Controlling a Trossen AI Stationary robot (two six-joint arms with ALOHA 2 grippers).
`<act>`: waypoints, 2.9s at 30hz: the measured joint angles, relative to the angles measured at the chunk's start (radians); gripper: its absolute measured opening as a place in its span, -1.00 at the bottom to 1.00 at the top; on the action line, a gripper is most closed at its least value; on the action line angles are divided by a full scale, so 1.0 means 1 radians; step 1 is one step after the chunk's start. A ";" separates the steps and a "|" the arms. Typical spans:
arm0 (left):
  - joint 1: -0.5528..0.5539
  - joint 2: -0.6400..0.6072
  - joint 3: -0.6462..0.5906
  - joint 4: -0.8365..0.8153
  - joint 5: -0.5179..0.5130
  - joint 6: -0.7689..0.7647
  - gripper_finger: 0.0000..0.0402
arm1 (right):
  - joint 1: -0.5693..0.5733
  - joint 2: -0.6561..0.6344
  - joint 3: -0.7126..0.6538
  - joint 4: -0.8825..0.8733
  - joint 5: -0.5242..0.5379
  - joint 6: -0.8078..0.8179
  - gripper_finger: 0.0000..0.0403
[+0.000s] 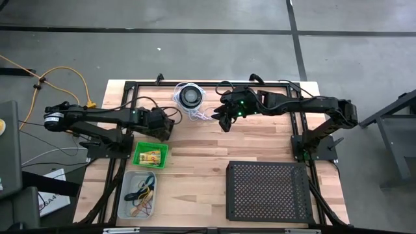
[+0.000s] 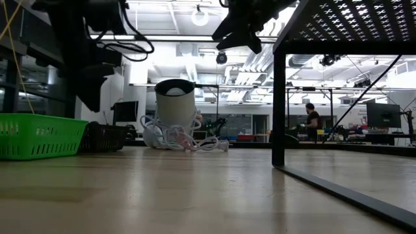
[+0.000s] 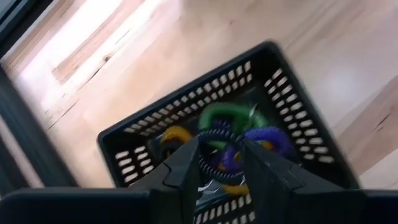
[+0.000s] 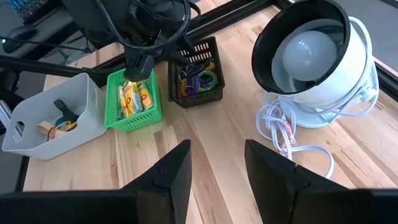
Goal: Pick & Place Office Desk Supplies
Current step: Move the gray bin to the center of the table
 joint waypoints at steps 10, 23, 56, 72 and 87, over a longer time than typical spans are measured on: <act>0.000 0.000 0.000 0.267 0.015 0.238 -0.44 | 0.000 0.000 0.000 0.000 0.000 0.000 -0.32; 0.000 0.000 0.000 0.470 0.020 0.543 -0.44 | 0.000 0.000 0.000 0.000 0.000 0.000 -0.32; -0.193 -0.115 0.000 0.202 0.073 0.379 -0.44 | 0.000 0.000 0.000 0.000 0.000 0.000 -0.32; -0.502 -0.143 0.000 0.113 0.140 0.272 -0.44 | 0.000 0.000 0.000 0.007 0.000 0.000 -0.32; -0.798 -0.143 0.000 0.056 0.202 -0.026 -0.44 | 0.000 0.000 0.000 0.007 0.000 0.000 -0.32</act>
